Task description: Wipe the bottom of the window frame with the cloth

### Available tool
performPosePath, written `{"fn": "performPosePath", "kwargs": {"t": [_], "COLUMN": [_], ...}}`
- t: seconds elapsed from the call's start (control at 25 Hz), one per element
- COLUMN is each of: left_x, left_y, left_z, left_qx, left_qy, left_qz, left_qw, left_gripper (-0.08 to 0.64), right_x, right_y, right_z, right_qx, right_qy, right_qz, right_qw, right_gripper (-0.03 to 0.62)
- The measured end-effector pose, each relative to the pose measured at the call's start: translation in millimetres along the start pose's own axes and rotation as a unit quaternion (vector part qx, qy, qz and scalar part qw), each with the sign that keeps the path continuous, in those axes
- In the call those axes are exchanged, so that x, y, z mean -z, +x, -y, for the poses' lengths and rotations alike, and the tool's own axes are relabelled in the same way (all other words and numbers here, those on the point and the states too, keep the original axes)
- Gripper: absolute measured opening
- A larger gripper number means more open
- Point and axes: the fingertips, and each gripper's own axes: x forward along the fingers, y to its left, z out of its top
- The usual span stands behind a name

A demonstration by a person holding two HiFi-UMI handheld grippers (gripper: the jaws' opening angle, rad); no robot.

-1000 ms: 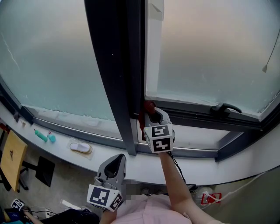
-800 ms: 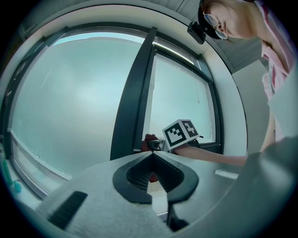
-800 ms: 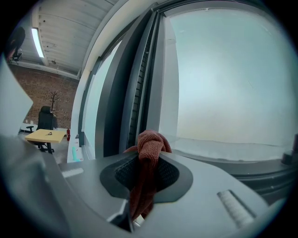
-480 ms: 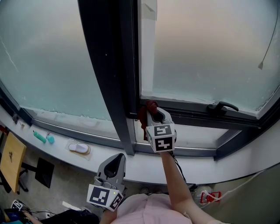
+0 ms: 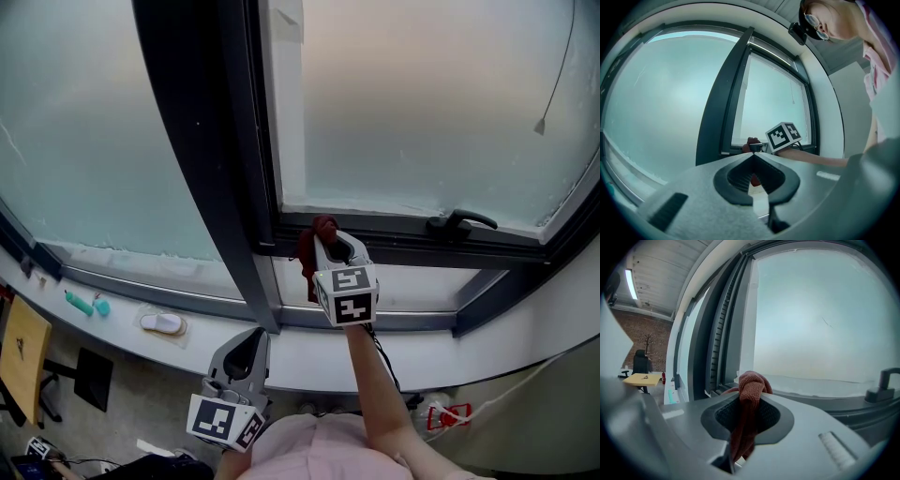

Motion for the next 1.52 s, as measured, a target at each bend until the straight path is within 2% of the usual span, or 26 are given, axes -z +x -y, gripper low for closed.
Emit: {"fn": "performPosePath", "kwargs": {"t": [0.56,1.16,1.52], "left_x": [4.5,9.5,10.6], "left_y": [31.7,57.5,61.5], "left_z": [31.3,58.9,69.0], "left_qx": [0.034,0.07,0.075], "left_qy": [0.009,0.005,0.002], "left_qz": [-0.007,-0.014,-0.014], "left_qw": [0.9993,0.9974,0.9971], "left_gripper": [-0.005,-0.005,-0.005], "right_x": [5.6,13.0,16.0], "right_y": [-21.4,-39.0,-48.3], "right_z": [34.0,69.1,86.4], "right_qx": [-0.004,0.009,0.02], "right_qy": [0.009,0.014,0.016], "right_qz": [0.037,0.027,0.028], "right_qw": [0.999,0.999,0.999], "right_gripper": [0.063,0.063,0.063]}}
